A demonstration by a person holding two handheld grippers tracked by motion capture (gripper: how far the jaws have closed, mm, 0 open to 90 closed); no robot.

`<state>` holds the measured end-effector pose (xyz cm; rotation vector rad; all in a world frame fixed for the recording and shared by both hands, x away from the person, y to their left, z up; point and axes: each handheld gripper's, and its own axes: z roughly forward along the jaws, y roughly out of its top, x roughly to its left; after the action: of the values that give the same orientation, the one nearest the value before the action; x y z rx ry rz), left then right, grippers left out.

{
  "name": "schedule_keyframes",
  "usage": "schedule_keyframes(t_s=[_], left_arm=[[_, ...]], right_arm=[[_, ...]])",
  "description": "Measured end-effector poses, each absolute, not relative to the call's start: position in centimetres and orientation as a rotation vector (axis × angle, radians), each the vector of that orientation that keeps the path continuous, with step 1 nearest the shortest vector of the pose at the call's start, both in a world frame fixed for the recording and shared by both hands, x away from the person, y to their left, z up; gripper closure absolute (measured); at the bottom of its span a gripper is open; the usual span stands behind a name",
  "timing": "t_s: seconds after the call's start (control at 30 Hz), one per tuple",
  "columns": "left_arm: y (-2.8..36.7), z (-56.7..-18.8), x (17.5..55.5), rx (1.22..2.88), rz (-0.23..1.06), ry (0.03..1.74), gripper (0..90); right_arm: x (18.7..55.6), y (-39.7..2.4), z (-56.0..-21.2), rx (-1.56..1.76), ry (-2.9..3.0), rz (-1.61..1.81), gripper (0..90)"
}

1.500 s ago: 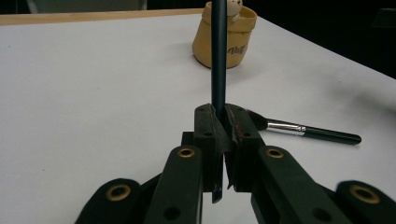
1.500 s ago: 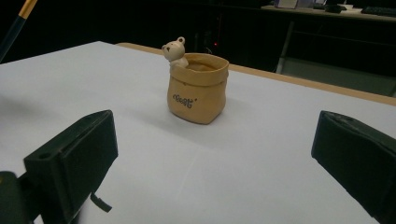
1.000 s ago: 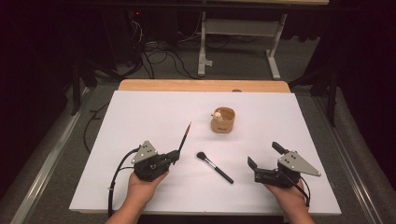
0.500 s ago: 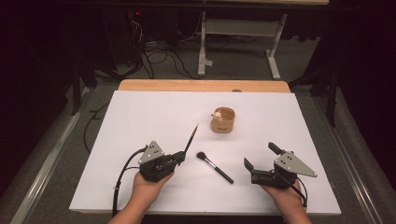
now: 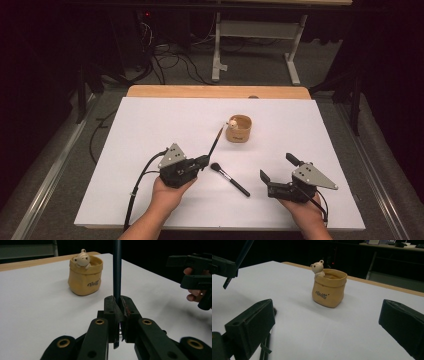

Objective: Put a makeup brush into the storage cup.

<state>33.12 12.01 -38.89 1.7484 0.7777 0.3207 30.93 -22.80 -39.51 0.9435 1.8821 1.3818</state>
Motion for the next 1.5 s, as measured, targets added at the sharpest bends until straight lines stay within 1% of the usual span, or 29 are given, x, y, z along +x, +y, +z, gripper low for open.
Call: schedule_keyframes(t_s=[0.23,0.53,0.9,1.5], left_arm=[[11.3,-39.2,32.9,1.755,0.306,0.751,83.9],[11.3,-39.9,32.5,1.749,0.302,0.726,84.0],[11.5,-40.6,32.3,1.740,0.295,0.728,83.9],[11.4,-41.4,32.3,1.734,0.306,0.736,83.9]], right_arm=[[30.9,-22.6,-39.5,0.944,1.886,1.388,1.7],[31.3,-22.0,-39.4,0.967,1.902,1.415,1.7],[32.6,-20.1,-37.7,0.942,1.921,1.447,2.8],[35.0,-16.9,-36.2,0.891,1.914,1.465,3.2]])
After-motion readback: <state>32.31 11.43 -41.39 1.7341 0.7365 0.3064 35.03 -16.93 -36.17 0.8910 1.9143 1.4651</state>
